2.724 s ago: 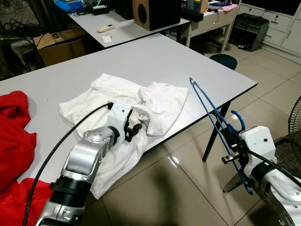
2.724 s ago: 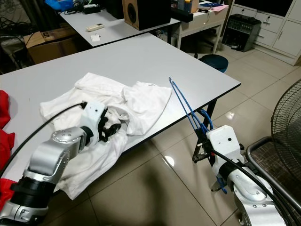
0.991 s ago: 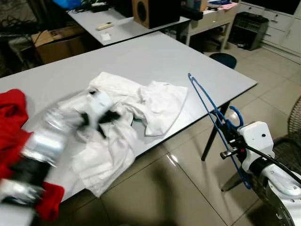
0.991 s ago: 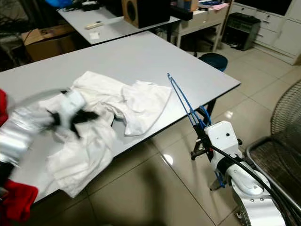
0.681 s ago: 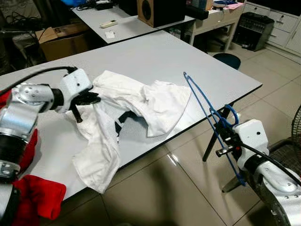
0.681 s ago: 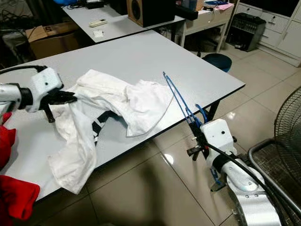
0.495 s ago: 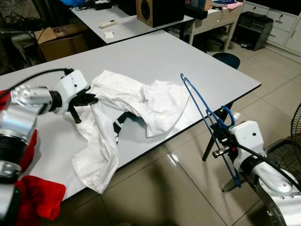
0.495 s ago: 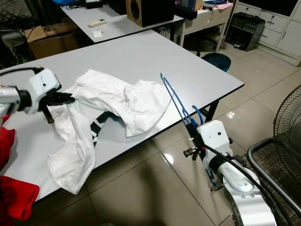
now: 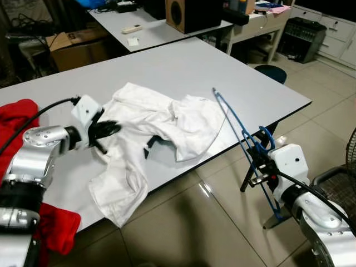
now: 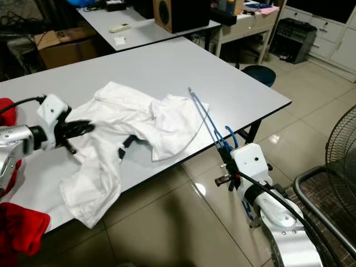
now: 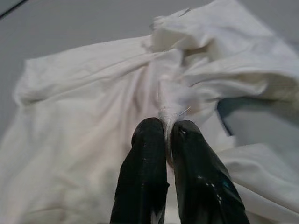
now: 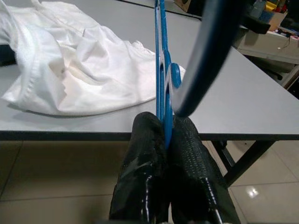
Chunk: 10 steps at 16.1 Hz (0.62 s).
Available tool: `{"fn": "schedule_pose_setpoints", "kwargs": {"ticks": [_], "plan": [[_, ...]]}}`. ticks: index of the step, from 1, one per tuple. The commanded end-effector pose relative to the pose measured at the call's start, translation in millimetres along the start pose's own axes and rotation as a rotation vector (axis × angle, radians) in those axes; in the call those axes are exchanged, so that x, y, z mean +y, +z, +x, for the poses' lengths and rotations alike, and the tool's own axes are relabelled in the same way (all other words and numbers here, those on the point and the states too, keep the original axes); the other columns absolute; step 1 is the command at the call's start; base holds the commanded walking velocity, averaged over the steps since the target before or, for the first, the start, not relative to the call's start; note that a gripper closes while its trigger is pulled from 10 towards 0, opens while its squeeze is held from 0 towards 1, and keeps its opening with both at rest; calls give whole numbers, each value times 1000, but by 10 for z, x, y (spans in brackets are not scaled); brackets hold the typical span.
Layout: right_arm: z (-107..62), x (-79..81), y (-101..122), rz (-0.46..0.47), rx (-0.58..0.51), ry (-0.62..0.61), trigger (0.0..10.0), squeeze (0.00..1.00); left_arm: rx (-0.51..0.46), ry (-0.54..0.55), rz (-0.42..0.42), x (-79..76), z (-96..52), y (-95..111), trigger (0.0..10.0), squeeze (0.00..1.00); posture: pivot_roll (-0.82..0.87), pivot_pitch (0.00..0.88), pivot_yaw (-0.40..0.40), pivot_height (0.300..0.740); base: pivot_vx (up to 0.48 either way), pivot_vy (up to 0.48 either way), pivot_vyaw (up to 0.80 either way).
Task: Hang hanger
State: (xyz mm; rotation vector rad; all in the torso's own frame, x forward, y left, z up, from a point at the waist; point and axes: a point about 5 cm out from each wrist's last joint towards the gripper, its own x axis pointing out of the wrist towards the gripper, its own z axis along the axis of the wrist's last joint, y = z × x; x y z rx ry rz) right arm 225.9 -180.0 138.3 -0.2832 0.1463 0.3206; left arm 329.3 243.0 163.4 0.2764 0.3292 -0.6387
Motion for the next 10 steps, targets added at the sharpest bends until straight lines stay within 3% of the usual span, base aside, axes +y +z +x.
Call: {"fn": "schedule_pose_setpoints", "kwargs": {"ticks": [1, 3, 6, 10], "plan": [[19, 12, 20, -3, -14, 3, 10000, 0, 12, 11, -44, -15, -15, -45, 10000, 1000, -87, 0, 59, 740, 0, 0, 0], [27, 22, 25, -2, -19, 7, 10000, 0, 60, 32, -62, -77, -26, -172, 10000, 1000, -84, 0, 57, 740, 0, 0, 0], [33, 26, 22, -4, -21, 10, 10000, 0, 35, 14, -110, -160, -32, -131, 10000, 1000, -83, 0, 57, 740, 0, 0, 0], [37, 20, 25, -6, -24, 6, 10000, 0, 44, 90, -104, -175, 47, -167, 10000, 1000, -87, 0, 60, 740, 0, 0, 0]]}}
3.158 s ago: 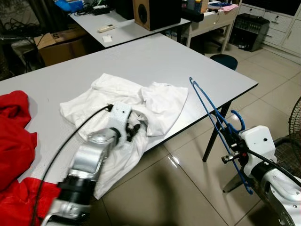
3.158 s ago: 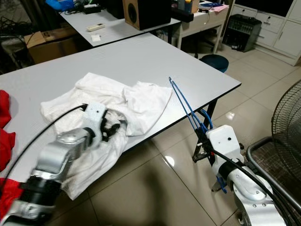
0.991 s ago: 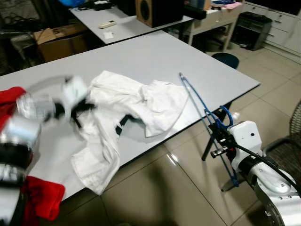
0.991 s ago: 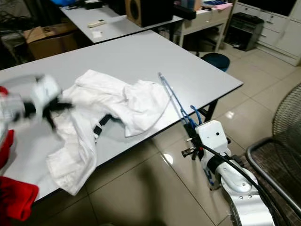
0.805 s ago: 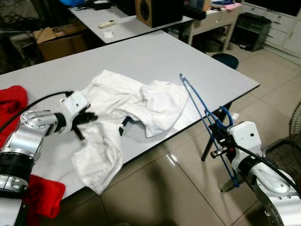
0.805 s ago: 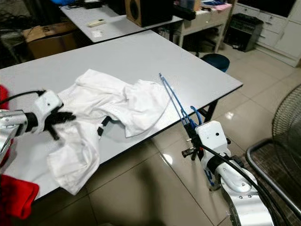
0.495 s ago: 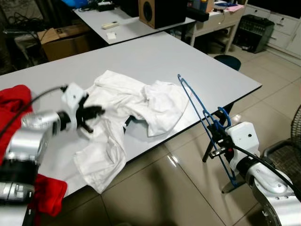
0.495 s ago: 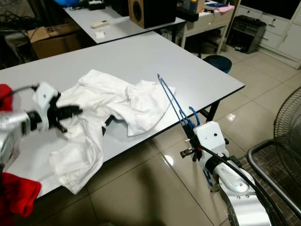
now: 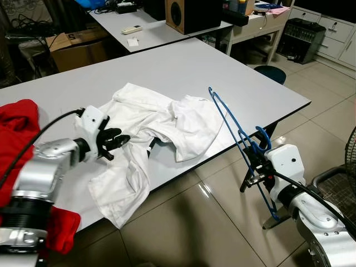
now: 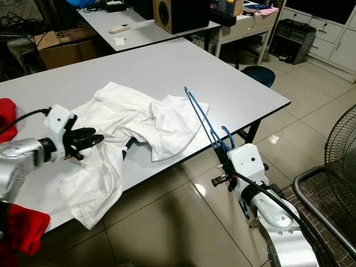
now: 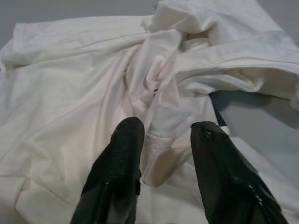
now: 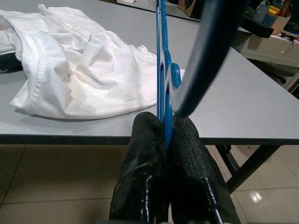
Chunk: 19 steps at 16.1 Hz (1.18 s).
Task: Hang hanger
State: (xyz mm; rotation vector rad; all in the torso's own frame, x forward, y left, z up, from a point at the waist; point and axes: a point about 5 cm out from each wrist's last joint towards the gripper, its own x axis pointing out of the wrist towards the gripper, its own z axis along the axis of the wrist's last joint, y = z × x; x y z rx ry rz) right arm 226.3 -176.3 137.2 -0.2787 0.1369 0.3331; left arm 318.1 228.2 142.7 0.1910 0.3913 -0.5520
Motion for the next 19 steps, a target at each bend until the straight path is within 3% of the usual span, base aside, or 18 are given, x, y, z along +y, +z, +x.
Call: {"fn": "schedule_pose_setpoints", "kwargs": {"ticks": [1, 2, 8, 9, 11, 19], "plan": [[20, -19, 24, -8, -13, -6, 10000, 0, 5, 33, 3, 29, 8, -10, 10000, 165, -87, 0, 60, 740, 0, 0, 0], [21, -22, 25, -8, -13, -8, 10000, 0, 14, 44, 13, 27, 30, -22, 10000, 0, -89, 0, 62, 740, 0, 0, 0], [23, -47, 33, -9, -16, -18, 10000, 0, -2, 46, 8, -10, 160, -16, 10000, 0, -94, 0, 66, 740, 0, 0, 0], [22, -54, 35, -10, -17, -20, 10000, 0, -9, 33, 11, -34, 191, -11, 7569, 0, -97, 0, 68, 740, 0, 0, 0], [20, -66, 36, -12, -17, -23, 10000, 0, 4, 33, 7, -43, 211, -30, 0, 0, -101, 0, 69, 740, 0, 0, 0], [38, -96, 52, -19, -23, -28, 10000, 0, 52, 56, 6, -11, 230, -108, 0, 0, -102, 0, 65, 740, 0, 0, 0]]}}
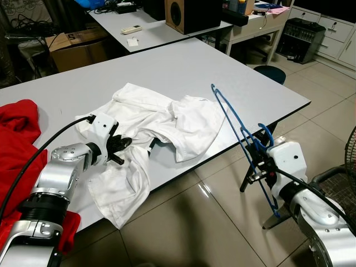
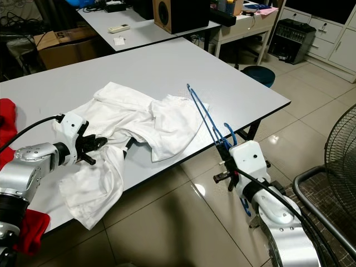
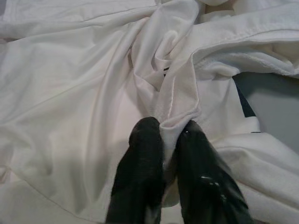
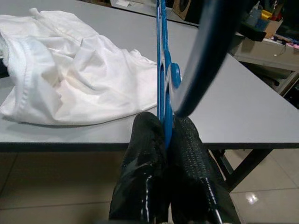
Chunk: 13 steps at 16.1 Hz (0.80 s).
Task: Hang hanger
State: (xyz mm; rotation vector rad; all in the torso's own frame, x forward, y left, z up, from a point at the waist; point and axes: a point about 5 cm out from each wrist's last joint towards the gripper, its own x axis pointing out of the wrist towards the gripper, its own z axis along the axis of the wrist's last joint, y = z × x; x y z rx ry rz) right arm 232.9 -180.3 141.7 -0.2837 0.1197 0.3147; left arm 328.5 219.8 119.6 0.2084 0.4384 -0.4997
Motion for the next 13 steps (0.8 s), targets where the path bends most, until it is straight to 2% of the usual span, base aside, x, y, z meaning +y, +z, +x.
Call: {"fn": "schedule_pose_setpoints", "kwargs": {"ticks": [1, 6, 7, 9, 10, 12, 13], "plan": [[5, -32, 21, -14, -12, -9, 10000, 0, -1, 9, 9, 11, 20, 46, 0, 0, -103, 0, 65, 740, 0, 0, 0], [50, -64, 34, -19, -24, -19, 10000, 0, -56, -1, -27, -86, 74, 83, 0, 0, -105, 0, 69, 740, 0, 0, 0], [73, -76, 30, 2, -24, -37, 10000, 0, -126, -13, -57, -155, 86, 144, 0, 0, -104, 0, 70, 740, 0, 0, 0], [137, -105, 39, 69, -27, -92, 10000, 0, -288, 4, -168, -301, 65, 302, 0, 0, -102, 0, 53, 740, 0, 0, 0], [166, -140, 22, 107, -14, -131, 10000, 0, -338, 19, -213, -343, 57, 349, 0, 0, -93, 0, 28, 740, 0, 0, 0], [216, -167, 30, 110, -11, -157, 10000, 0, -387, 72, -246, -369, 52, 411, 0, 0, -89, 0, 19, 740, 0, 0, 0], [279, -184, 81, 131, -22, -145, 10000, 0, -425, 126, -218, -419, 68, 537, 0, 0, -80, 0, -15, 740, 0, 0, 0]]}}
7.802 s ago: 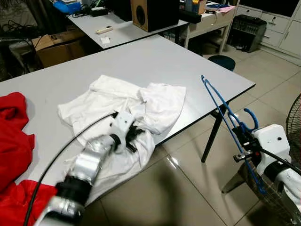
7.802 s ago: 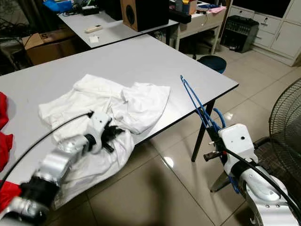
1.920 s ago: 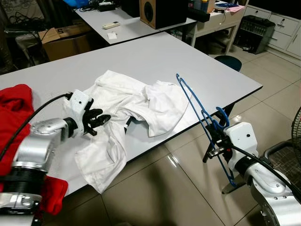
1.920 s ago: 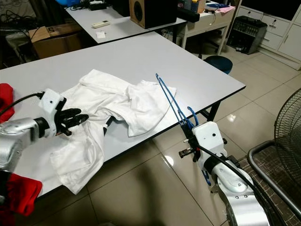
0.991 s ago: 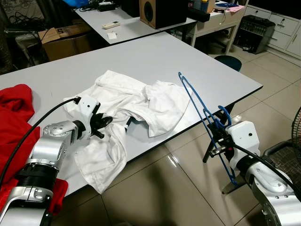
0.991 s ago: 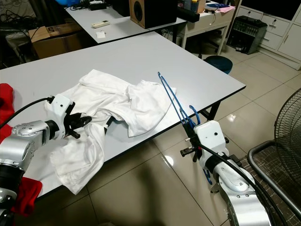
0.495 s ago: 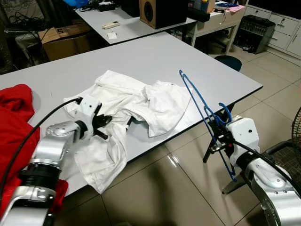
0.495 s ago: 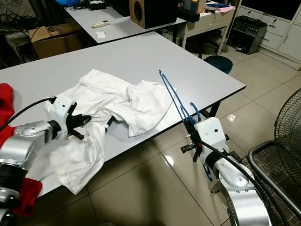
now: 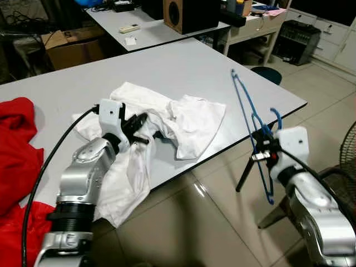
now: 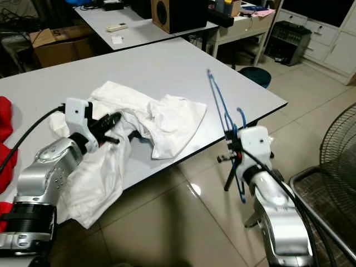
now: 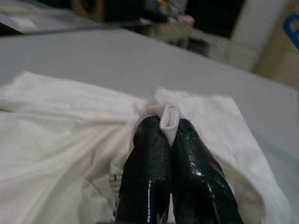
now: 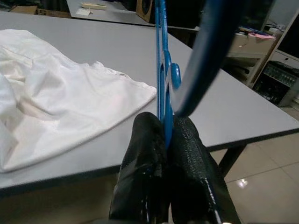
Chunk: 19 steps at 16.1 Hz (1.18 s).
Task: Hang hanger
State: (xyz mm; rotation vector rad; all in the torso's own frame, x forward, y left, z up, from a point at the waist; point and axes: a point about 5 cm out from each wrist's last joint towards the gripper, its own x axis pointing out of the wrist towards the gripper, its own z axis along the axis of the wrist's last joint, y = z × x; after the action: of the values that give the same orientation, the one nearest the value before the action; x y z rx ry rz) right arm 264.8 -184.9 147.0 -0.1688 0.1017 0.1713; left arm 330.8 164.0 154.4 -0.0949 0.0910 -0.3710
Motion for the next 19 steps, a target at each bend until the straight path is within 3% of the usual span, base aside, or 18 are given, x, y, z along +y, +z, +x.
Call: {"fn": "schedule_pose_setpoints", "kwargs": {"ticks": [1, 4, 5, 8, 12, 19], "plan": [[61, -70, 65, 29, -9, -38, 10000, 0, -45, 27, 41, -87, 35, 128, 10000, 0, -79, 0, -28, 740, 0, 0, 0], [84, -270, 181, 13, -72, -192, 10000, 0, -72, 12, 82, -261, 21, 155, 10000, 0, -88, 0, -46, 740, 0, 0, 0], [33, -327, 108, 35, -30, -200, 10000, 0, -41, 18, 88, -343, -24, 49, 10000, 0, -85, 0, -51, 740, 0, 0, 0], [-4, -205, -10, 74, 51, -142, 10000, 0, -24, 21, 98, -435, -87, -35, 10000, 0, -90, 0, -61, 740, 0, 0, 0], [43, 8, -50, 30, 72, -34, 10000, 0, 6, 52, 141, -380, -140, -77, 10000, 0, -78, 0, -55, 740, 0, 0, 0], [107, 47, -49, 11, 70, -27, 10000, 0, 25, 62, 178, -325, -167, -86, 10000, 0, -55, 0, -51, 740, 0, 0, 0]]}}
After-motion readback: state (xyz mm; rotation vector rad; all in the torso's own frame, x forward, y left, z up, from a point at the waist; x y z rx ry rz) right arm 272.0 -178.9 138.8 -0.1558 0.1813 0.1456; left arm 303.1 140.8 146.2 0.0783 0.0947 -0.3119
